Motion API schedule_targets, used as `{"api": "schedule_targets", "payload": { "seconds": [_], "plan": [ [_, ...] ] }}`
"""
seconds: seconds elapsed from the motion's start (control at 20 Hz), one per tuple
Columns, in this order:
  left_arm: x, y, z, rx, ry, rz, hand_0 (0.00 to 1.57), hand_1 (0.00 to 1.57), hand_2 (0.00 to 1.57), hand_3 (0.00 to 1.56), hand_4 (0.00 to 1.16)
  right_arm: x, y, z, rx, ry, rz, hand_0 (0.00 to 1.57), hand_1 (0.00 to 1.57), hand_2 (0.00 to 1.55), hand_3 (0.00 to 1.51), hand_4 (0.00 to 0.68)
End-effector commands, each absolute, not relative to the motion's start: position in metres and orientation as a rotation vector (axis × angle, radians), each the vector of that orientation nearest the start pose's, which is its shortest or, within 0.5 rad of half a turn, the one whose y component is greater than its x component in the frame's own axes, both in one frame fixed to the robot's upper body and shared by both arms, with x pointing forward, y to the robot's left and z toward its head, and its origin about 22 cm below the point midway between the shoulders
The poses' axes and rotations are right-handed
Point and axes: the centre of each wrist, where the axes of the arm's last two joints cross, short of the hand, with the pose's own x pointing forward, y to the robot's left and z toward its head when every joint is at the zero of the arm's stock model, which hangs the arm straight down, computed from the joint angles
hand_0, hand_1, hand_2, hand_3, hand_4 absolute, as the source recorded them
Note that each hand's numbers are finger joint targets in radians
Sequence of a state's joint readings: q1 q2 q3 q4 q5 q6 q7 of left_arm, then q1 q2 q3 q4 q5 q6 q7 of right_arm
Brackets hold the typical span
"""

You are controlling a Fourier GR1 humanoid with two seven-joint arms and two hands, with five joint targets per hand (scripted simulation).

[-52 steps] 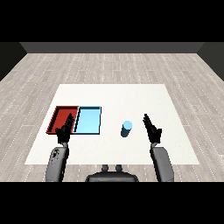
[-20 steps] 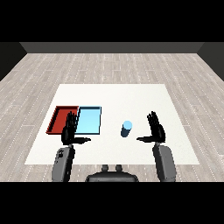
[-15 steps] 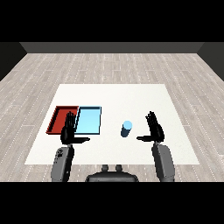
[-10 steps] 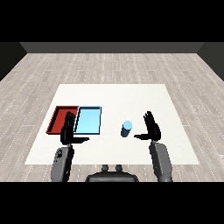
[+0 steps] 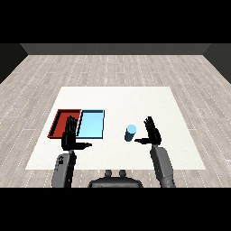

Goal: Pick the blue can and put it in the blue box

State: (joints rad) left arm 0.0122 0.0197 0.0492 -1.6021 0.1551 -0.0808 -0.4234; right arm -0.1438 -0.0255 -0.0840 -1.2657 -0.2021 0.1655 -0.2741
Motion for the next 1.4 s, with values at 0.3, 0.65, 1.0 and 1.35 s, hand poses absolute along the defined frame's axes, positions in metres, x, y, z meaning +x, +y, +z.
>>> {"api": "schedule_targets", "payload": {
  "seconds": [0.3,0.65,1.0,1.35],
  "plan": [
    [0.258,0.253,-0.016,-0.094,-2.017,0.111,0.0,0.0,0.0,0.0,0.0,0.27,-0.23,-0.058,0.244,-1.636,-0.11,0.0,0.0,0.0,0.0,0.0],
    [0.256,0.258,0.013,-0.094,-2.024,0.118,0.0,0.0,0.0,0.0,0.0,0.288,-0.209,-0.064,0.296,-1.637,-0.106,0.0,0.0,0.0,0.0,0.0],
    [0.233,0.26,-0.012,-0.076,-2.037,0.12,0.0,0.0,0.0,0.0,0.0,0.28,-0.196,-0.067,0.293,-1.62,-0.094,0.0,0.0,0.0,0.0,0.0],
    [0.249,0.255,0.01,-0.071,-2.039,0.091,0.0,0.0,0.0,0.0,0.0,0.291,-0.183,-0.069,0.315,-1.608,-0.082,0.0,0.0,0.0,0.0,0.0]
  ]
}}
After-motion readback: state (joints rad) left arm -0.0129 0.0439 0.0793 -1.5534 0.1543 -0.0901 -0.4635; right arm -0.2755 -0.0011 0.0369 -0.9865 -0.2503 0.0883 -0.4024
